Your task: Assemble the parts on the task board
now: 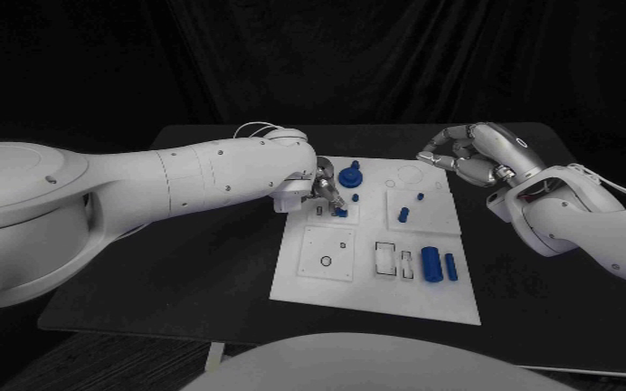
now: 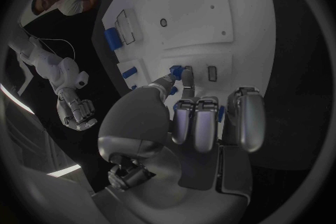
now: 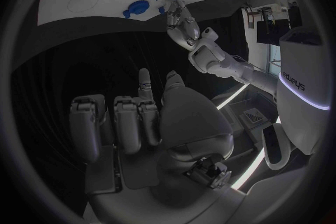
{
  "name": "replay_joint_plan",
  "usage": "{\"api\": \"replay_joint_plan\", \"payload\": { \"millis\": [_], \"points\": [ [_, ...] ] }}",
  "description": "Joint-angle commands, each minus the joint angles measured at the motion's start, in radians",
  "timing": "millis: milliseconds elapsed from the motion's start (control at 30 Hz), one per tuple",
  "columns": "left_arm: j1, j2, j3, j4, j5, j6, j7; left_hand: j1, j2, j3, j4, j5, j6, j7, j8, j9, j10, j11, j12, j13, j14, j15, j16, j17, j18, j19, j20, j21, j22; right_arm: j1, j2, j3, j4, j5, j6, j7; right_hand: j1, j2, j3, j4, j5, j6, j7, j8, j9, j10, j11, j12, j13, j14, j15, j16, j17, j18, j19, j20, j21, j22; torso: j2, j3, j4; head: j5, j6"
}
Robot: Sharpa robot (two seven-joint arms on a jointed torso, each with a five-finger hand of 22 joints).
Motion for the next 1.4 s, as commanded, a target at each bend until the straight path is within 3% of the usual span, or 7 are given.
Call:
{"api": "replay_joint_plan", "payload": {
  "millis": [33, 233, 467, 567, 733, 1033, 1400],
  "points": [
    [-0.002, -0.002, 0.001, 0.007, 0.002, -0.038, 0.031, 0.017, 0.000, -0.005, 0.000, 0.001, -0.003, -0.004, 0.016, 0.014, 0.102, -0.010, 0.003, 0.263, 0.104, -0.009, 0.003, 0.263, 0.014, 0.006, -0.008, -0.002, 0.166, -0.003, -0.001, 0.001, 0.000, -0.002, 0.003, -0.011, -0.001, 0.006, -0.004, 0.000, 0.004, 0.000, 0.001, -0.006, -0.001, 0.104, -0.008, 0.002, 0.263, 0.104, -0.005, 0.003, 0.263, -0.001, 0.088, -0.006, -0.004, 0.254, -0.001, -0.0007, -0.0003, -0.001, 0.000],
    [-0.002, -0.004, 0.001, 0.009, 0.002, -0.058, 0.050, 0.022, 0.000, -0.004, 0.000, 0.008, -0.006, -0.005, 0.019, 0.018, 0.102, -0.012, 0.003, 0.263, 0.104, -0.010, 0.003, 0.263, 0.015, 0.006, -0.009, -0.003, 0.166, -0.004, -0.001, 0.001, 0.000, -0.002, 0.004, -0.011, -0.002, 0.006, -0.004, 0.001, 0.004, 0.000, 0.001, -0.006, -0.001, 0.104, -0.008, 0.002, 0.263, 0.104, -0.005, 0.003, 0.263, -0.001, 0.088, -0.005, -0.004, 0.254, -0.001, -0.0011, 0.0015, -0.003, 0.000],
    [-0.002, 0.001, 0.001, 0.005, 0.002, -0.045, 0.054, 0.025, 0.002, -0.003, 0.021, 0.007, -0.013, 0.003, -0.034, -0.028, 0.102, -0.006, 0.003, 0.263, 0.104, -0.007, 0.003, 0.263, 0.015, 0.004, -0.007, -0.010, 0.166, -0.005, 0.000, 0.001, -0.001, -0.002, 0.005, -0.011, -0.003, 0.006, -0.005, 0.001, 0.003, 0.000, 0.001, -0.006, -0.001, 0.104, -0.008, 0.002, 0.263, 0.104, -0.005, 0.003, 0.263, -0.001, 0.088, -0.005, -0.005, 0.254, -0.001, -0.0025, 0.0009, -0.003, 0.000],
    [-0.002, 0.002, 0.001, 0.000, 0.002, -0.041, 0.052, 0.027, 0.001, -0.003, 0.025, 0.007, -0.010, 0.005, -0.046, -0.041, 0.102, -0.005, 0.003, 0.263, 0.104, -0.006, 0.003, 0.263, 0.015, 0.004, -0.006, -0.011, 0.167, -0.005, 0.000, 0.001, -0.001, -0.002, 0.006, -0.011, -0.003, 0.006, -0.005, 0.001, 0.003, 0.000, 0.001, -0.006, -0.001, 0.104, -0.008, 0.002, 0.263, 0.104, -0.005, 0.003, 0.263, -0.001, 0.088, -0.005, -0.005, 0.254, -0.001, -0.0011, 0.0005, -0.002, 0.000],
    [-0.002, 0.003, 0.001, -0.006, 0.002, -0.031, 0.048, 0.032, 0.000, -0.004, 0.034, 0.007, -0.002, 0.011, -0.083, -0.082, 0.102, 0.000, 0.003, 0.263, 0.104, -0.002, 0.003, 0.263, 0.016, 0.004, -0.003, -0.014, 0.168, -0.005, -0.001, 0.001, -0.001, -0.002, 0.005, -0.011, -0.003, 0.006, -0.005, 0.001, 0.003, 0.000, 0.001, -0.006, -0.001, 0.104, -0.008, 0.002, 0.263, 0.104, -0.005, 0.003, 0.263, -0.001, 0.088, -0.005, -0.005, 0.254, -0.001, -0.0004, -0.0006, -0.003, 0.000],
    [-0.002, 0.010, 0.001, -0.015, 0.002, -0.008, 0.039, 0.040, 0.000, -0.006, 0.051, 0.006, 0.026, 0.024, -0.172, -0.204, 0.102, 0.012, 0.003, 0.263, 0.104, 0.008, 0.003, 0.263, 0.015, 0.007, 0.006, -0.013, 0.174, -0.005, -0.001, 0.001, 0.000, -0.002, 0.005, -0.012, -0.005, 0.007, -0.006, 0.002, 0.003, 0.000, 0.001, -0.007, -0.001, 0.104, -0.007, 0.002, 0.263, 0.104, -0.005, 0.003, 0.263, -0.001, 0.088, -0.005, -0.005, 0.254, -0.002, 0.0008, -0.0002, -0.003, 0.000],
    [-0.002, 0.015, 0.001, -0.019, 0.002, -0.001, 0.044, 0.043, 0.001, -0.006, 0.052, 0.006, 0.032, 0.026, -0.186, -0.223, 0.102, 0.013, 0.003, 0.263, 0.104, 0.009, 0.003, 0.263, 0.015, 0.007, 0.007, -0.013, 0.175, -0.005, -0.001, 0.001, 0.001, -0.002, 0.005, -0.012, -0.005, 0.007, -0.006, 0.002, 0.003, 0.000, 0.001, -0.007, -0.001, 0.104, -0.007, 0.002, 0.263, 0.104, -0.005, 0.003, 0.263, -0.001, 0.088, -0.005, -0.005, 0.254, -0.001, 0.0013, -0.0007, -0.005, 0.000]
  ]
}}
